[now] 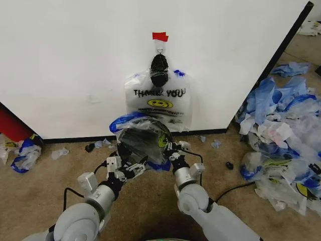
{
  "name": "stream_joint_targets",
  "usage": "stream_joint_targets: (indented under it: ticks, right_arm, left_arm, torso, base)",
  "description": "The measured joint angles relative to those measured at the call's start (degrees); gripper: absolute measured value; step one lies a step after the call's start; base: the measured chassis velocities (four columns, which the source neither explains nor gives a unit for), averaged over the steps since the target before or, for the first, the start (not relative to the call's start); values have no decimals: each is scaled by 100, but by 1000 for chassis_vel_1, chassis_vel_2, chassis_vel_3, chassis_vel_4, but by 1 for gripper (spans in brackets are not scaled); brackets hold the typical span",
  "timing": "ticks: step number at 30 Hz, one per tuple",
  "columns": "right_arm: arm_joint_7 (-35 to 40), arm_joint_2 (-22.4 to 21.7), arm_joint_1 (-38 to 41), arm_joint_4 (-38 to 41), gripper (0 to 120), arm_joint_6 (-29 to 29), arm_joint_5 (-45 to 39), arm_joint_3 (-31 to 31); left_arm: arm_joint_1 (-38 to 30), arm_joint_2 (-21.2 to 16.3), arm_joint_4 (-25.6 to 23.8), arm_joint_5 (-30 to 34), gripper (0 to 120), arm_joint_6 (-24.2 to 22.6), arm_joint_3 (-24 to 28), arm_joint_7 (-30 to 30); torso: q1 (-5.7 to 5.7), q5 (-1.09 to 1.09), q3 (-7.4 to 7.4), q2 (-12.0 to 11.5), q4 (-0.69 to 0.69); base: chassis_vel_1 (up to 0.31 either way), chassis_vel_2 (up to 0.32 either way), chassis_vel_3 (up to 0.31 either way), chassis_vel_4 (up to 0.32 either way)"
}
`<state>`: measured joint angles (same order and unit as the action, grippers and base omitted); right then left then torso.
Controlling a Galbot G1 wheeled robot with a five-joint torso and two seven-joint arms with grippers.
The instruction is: Pick up the garbage bag from the wall and place it over the trash bin.
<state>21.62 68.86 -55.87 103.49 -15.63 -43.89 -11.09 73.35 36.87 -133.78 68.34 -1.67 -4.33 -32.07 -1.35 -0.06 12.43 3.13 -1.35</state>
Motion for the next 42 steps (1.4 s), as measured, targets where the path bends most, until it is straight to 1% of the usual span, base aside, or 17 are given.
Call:
stream_joint_targets:
  ticks: [3,10,15,18,19,22,25,27,28,29,30,31,32,33,34,41,42]
  right_arm:
    - [-62,6,7,-13,0,-20,-44,-18]
    - [-156,8,33,-21,0,-35,-118,-32]
    - [-186,9,29,-40,0,-55,-125,-31]
    - [-205,2,24,-45,0,-70,-128,-21]
    - [-205,2,24,-45,0,-70,-128,-21]
    - [-214,2,21,-45,0,-86,-129,-18]
    - [-242,3,21,-73,0,-98,-130,-15]
    - [-242,3,21,-73,0,-98,-130,-15]
    - [-245,3,21,-76,0,-98,-130,-15]
    - [-253,5,21,-84,0,-99,-130,-15]
    - [-265,13,21,-106,0,-104,-130,-15]
    - [-268,19,21,-115,0,-108,-129,-15]
    - [-268,20,21,-118,0,-109,-128,-15]
    - [-268,21,21,-120,0,-110,-128,-15]
    - [-268,21,21,-120,0,-110,-128,-15]
    - [-268,34,21,-181,0,-120,-108,5]
    - [-268,34,21,-181,0,-120,-108,5]
  left_arm:
    - [-33,109,23,-68,100,22,64,-59]
    - [-115,194,104,-79,100,29,211,-114]
    - [-193,217,111,-48,97,23,284,-218]
    - [-264,228,130,-17,84,-2,313,-337]
    - [-264,228,130,-17,84,-2,313,-337]
    - [-267,228,146,-33,74,-9,314,-354]
    - [-277,223,150,-46,61,-9,308,-356]
    - [-278,223,150,-46,59,-9,307,-357]
    - [-280,222,150,-46,54,-9,306,-359]
    - [-287,221,149,-46,52,-14,302,-371]
    - [-297,218,147,-46,43,-22,295,-395]
    - [-298,216,146,-46,39,-24,292,-402]
    - [-298,215,146,-45,39,-25,291,-403]
    - [-298,214,146,-45,32,-26,291,-405]
    - [-298,214,146,-45,32,-26,291,-405]
    - [-249,209,69,-40,3,-54,284,-424]
    - [-249,209,69,-40,3,-54,284,-424]
  torso:
    - [0,-1,0,0,0]
    - [0,0,0,0,0]
    - [0,0,0,0,0]
    - [0,0,0,0,0]
    - [0,0,0,0,0]
    - [0,0,0,0,0]
    - [0,-1,0,0,0]
    - [0,-1,0,0,0]
    - [0,-1,0,0,0]
    - [0,0,0,0,0]
    - [0,-1,0,0,0]
    - [0,-1,0,0,0]
    - [0,-1,0,0,0]
    - [0,0,0,0,0]
    - [0,0,0,0,0]
    - [0,-1,0,0,0]
    - [0,-1,0,0,0]
  base:
    - [0,0,0,0]
    - [0,0,0,0]
    - [0,0,0,0]
    - [0,0,0,0]
    - [0,0,0,0]
    - [0,0,0,0]
    - [0,0,0,0]
    - [0,0,0,0]
    - [0,0,0,0]
    - [0,0,0,0]
    - [0,0,0,0]
    - [0,0,0,0]
    - [0,0,0,0]
    - [0,0,0,0]
    - [0,0,0,0]
    - [0,0,0,0]
    - [0,0,0,0]
